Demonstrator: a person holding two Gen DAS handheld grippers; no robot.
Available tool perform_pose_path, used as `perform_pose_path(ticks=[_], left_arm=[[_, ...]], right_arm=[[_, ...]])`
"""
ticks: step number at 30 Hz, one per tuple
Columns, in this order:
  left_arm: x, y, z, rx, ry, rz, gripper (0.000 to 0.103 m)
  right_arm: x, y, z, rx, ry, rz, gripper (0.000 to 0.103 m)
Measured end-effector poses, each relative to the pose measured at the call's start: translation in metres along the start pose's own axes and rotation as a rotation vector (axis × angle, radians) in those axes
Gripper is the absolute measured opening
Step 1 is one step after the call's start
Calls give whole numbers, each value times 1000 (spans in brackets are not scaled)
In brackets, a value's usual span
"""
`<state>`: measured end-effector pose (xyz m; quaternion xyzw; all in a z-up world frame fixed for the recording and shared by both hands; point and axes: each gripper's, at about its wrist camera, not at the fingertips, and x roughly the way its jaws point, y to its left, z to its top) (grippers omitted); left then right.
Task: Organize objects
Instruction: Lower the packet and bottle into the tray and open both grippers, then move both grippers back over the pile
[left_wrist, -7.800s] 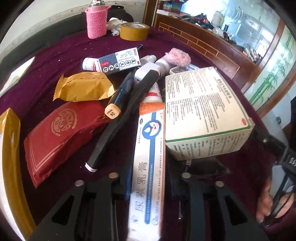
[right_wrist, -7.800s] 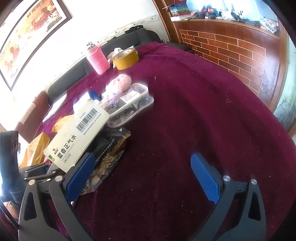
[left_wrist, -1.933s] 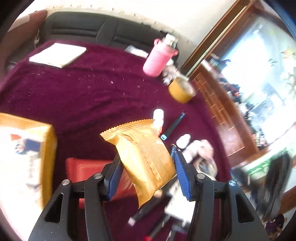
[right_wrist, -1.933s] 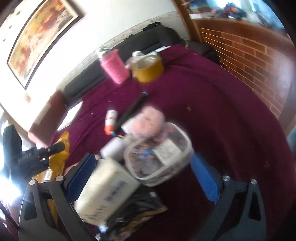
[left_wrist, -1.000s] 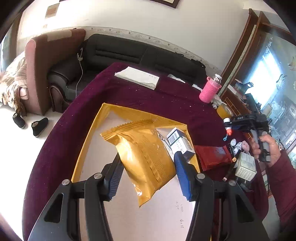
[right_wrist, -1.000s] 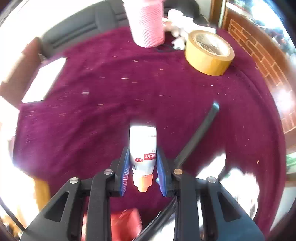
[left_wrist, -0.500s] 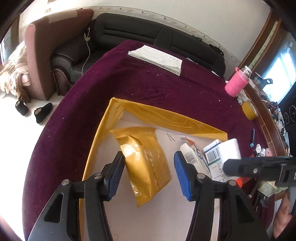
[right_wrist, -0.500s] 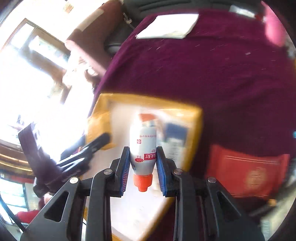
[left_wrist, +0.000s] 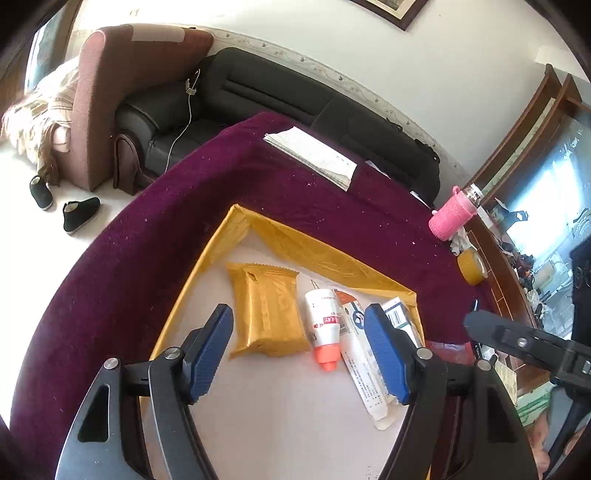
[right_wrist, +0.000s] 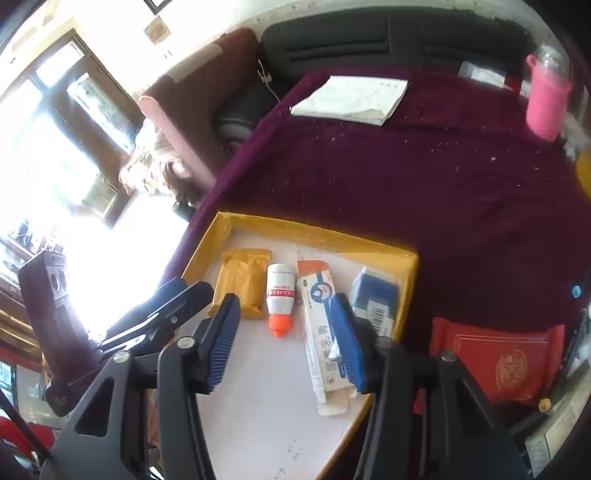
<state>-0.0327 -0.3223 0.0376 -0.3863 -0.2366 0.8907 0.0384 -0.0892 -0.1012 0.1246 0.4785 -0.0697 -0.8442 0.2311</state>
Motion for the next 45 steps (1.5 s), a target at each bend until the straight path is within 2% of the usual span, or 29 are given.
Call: perform_pose_path(ticks=[5, 7, 10, 13, 15, 19, 20, 22, 26, 33, 37, 41, 43, 45], left_arm=[[23, -8, -26, -19, 85, 64, 68], [19, -8, -31, -35, 78, 76, 68], [2, -3, -38, -65, 24, 70, 68], [-14, 1, -44, -103, -18, 17, 68], [-29, -2, -42, -106, -70, 16, 68], [-73, -25, -41, -122, -170, -47, 68], [-82, -34, -43, -128, -197, -50, 68], [-93, -51, -54, -148, -234, -56, 69], [-85, -91, -68, -68, -179, -29, 69], [-94, -136, -89, 41, -157, -76, 69], [-84, -147, -100, 49, -95, -136, 68], [-60, -159, -106, 61, -6, -168, 68], [-52, -160, -110, 43, 32, -195, 68], [-47, -160, -114, 44, 55, -188, 68]], right_arm=[[-38, -7, -34, -3, -106, -9, 55], [-47, -13, -48, 20, -127, 11, 55], [-60, -19, -65, 39, -155, 35, 55], [-77, -24, -83, 51, -195, 60, 55], [-84, -27, -92, 60, -230, 65, 56], [-105, -40, -110, 103, -325, 25, 65], [-108, -45, -114, 121, -348, 13, 69], [-113, -55, -118, 154, -374, -17, 71], [-114, -73, -121, 212, -370, -43, 71], [-137, -95, -138, 221, -417, -96, 71], [-162, -132, -151, 309, -442, -139, 70], [-183, -179, -167, 398, -461, -281, 70], [-191, -204, -176, 469, -457, -289, 70], [-196, -221, -185, 518, -453, -288, 70]])
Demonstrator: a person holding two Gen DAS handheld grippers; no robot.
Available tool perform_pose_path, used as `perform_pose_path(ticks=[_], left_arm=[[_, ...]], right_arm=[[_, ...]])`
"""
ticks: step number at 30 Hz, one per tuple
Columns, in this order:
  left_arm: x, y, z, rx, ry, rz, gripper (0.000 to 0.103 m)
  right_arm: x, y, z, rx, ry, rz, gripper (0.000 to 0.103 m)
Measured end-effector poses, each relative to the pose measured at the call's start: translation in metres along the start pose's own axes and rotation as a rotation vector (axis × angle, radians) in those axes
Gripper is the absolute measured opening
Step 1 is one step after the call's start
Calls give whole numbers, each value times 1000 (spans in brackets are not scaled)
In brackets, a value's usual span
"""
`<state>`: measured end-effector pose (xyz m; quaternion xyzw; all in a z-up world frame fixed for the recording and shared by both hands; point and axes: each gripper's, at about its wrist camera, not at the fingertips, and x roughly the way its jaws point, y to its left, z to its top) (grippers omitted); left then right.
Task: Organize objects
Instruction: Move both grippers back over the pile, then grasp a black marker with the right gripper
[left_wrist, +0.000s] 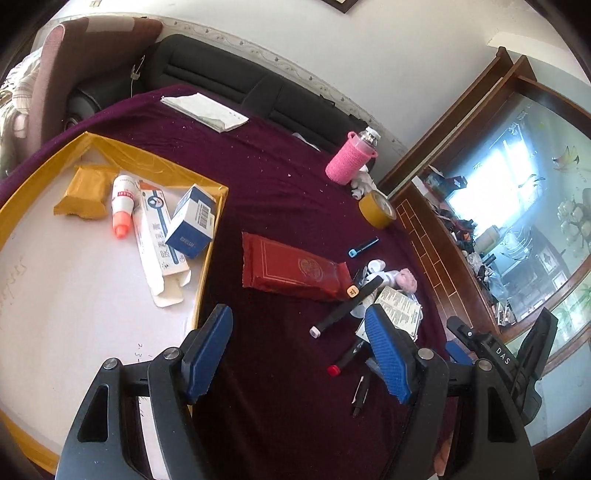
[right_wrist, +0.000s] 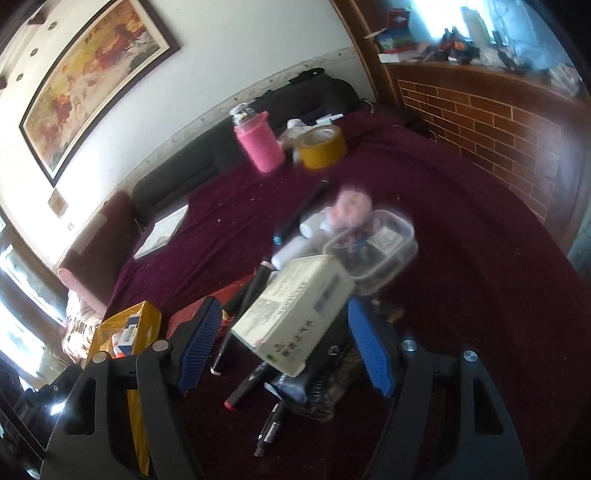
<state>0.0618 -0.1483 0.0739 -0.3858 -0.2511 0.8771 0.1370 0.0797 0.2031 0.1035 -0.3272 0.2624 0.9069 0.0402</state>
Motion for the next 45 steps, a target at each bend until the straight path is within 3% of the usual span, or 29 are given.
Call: perform_pose_path(ticks=[12, 26, 37, 42, 45], left_arm=[[22, -6, -12, 42, 64, 32, 68], [50, -40, -33, 142, 163, 21, 68], [46, -51, -39, 178, 166, 36, 68], [46, -52, -41, 206, 155, 54, 68], [47, -52, -45, 215, 163, 32, 68]], right_arm=[[29, -21, -7, 32, 72, -24, 70], [35, -42, -8, 48, 69, -50, 70], [35, -61, -10, 67, 68, -67, 70], [16, -41, 16, -5, 35, -67, 70], [26, -17, 48, -47, 116, -50, 70]])
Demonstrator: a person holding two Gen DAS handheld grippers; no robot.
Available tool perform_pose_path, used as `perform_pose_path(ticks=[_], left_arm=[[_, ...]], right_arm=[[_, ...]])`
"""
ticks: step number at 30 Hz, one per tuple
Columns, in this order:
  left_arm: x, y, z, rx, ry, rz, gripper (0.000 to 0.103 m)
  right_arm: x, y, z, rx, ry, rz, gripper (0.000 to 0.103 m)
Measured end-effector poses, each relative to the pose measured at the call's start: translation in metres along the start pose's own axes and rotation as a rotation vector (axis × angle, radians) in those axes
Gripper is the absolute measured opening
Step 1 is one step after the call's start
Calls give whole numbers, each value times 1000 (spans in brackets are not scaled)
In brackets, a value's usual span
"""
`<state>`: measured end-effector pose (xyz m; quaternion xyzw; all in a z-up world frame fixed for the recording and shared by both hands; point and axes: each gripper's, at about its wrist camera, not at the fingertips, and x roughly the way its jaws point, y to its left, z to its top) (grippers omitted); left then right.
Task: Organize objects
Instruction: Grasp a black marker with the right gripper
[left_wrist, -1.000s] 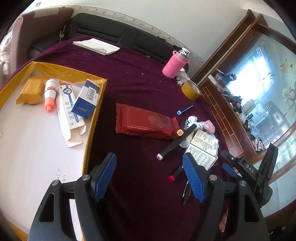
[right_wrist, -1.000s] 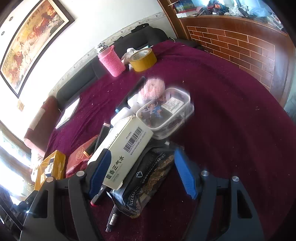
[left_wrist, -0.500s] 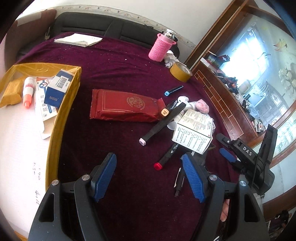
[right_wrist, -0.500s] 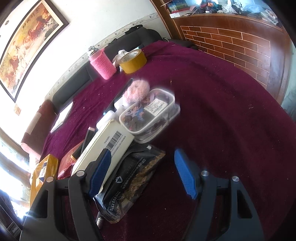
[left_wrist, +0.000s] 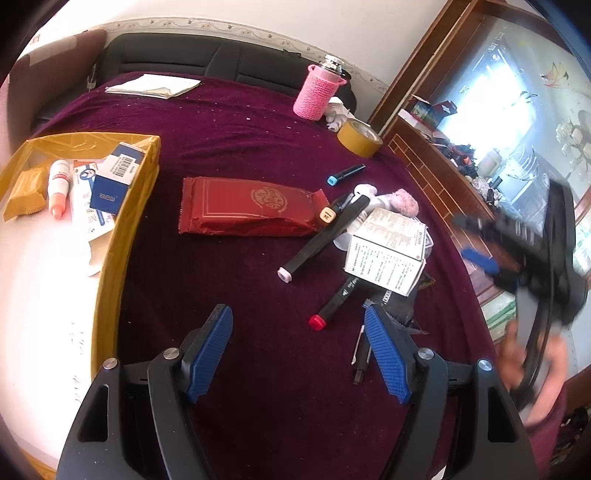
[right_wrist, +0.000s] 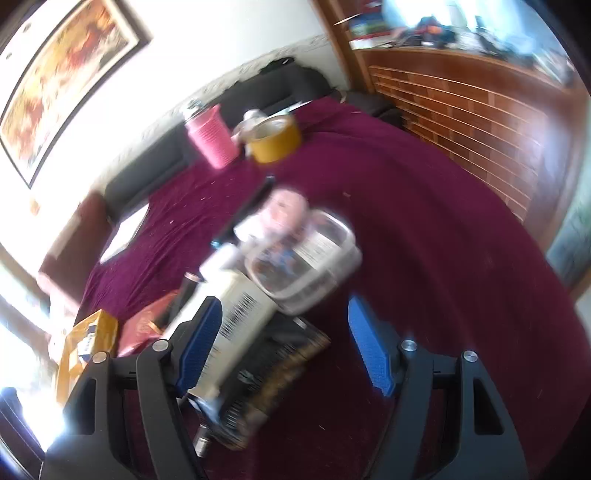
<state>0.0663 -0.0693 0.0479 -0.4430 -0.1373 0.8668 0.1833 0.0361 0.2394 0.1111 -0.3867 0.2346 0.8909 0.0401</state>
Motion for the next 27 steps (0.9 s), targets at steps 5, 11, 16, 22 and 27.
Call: perform_pose_path(ticks=[5, 11, 16, 22, 27], left_arm=[[3, 1, -2, 24, 19, -20, 68], [-8, 11, 5, 40, 9, -45, 68], [-14, 31, 17, 7, -6, -70, 68], [-12, 46, 24, -21, -11, -63, 68], [-15, 43, 27, -2, -21, -54, 68]], right_arm=[[35, 33, 64, -12, 112, 41, 70], [139, 70, 113, -122, 282, -132, 70], [204, 72, 133, -59, 345, -190, 64], [248, 79, 130, -79, 435, -316, 37], [244, 93, 114, -161, 404, -308, 12]])
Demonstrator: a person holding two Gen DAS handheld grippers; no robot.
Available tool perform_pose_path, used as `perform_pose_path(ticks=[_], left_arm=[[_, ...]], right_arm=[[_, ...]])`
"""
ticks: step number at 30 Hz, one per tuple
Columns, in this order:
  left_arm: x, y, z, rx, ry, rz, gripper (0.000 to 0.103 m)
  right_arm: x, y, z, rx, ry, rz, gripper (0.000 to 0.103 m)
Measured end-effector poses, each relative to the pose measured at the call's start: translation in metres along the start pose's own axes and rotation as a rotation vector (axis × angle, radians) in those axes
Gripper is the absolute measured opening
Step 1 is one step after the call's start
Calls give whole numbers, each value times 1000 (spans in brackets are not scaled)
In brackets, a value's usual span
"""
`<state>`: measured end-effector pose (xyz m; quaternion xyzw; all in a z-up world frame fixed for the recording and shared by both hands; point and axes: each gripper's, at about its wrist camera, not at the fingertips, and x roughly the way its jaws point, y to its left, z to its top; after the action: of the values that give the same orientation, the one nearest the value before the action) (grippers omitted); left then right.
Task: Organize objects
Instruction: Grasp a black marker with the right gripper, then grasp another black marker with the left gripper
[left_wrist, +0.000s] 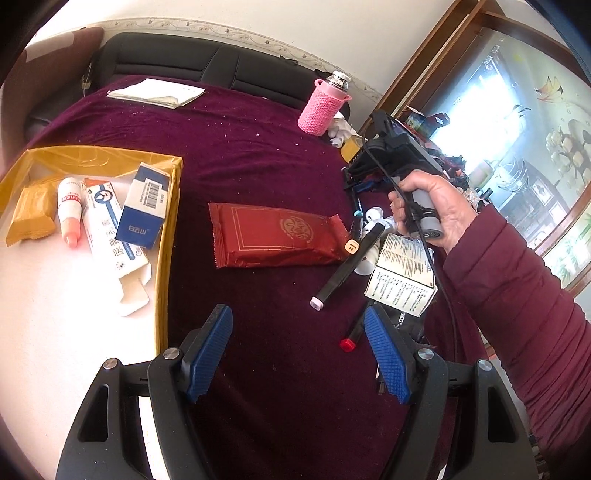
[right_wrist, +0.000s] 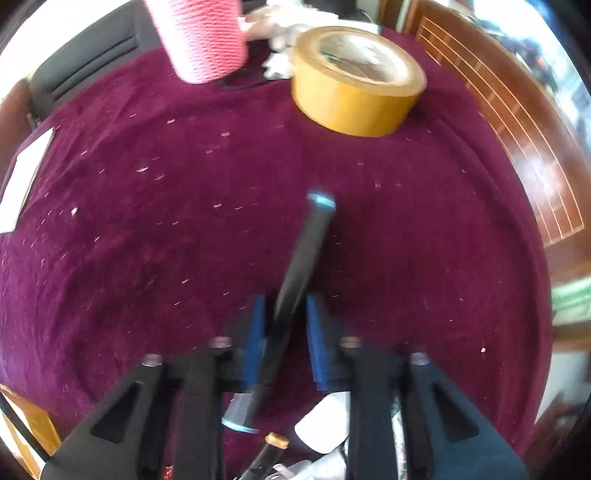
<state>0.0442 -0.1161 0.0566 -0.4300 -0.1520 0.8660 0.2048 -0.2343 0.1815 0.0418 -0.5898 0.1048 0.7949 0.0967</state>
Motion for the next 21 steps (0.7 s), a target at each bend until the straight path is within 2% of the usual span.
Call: perform_pose_path(ticks=[5, 7, 9, 12, 15, 19, 20, 21], left_arm=[[-6, -9, 9, 32, -3, -1, 68], [-7, -14, 15, 42, -8, -3, 68], [-5, -22, 21, 61, -8, -6, 68], [10, -43, 25, 142, 24, 20, 68], [33, -70, 29, 253, 42, 34, 68], [75, -85, 30, 342, 103, 65, 67], [84, -87, 28, 368, 120, 67, 62], [91, -89, 25, 396, 135, 64, 51]], right_arm=[[-27, -26, -23, 59, -36, 228, 12], [-48, -42, -36, 72, -73, 349, 12], [-69, -49, -48, 67, -120, 426, 12], [-103, -67, -73, 54, -182, 554, 12], [-136, -83, -107, 9, -242, 614, 12], [-144, -102, -151, -2, -273, 679, 12], [-143, -106, -156, -1, -274, 679, 12], [-143, -111, -165, -5, -272, 679, 12]])
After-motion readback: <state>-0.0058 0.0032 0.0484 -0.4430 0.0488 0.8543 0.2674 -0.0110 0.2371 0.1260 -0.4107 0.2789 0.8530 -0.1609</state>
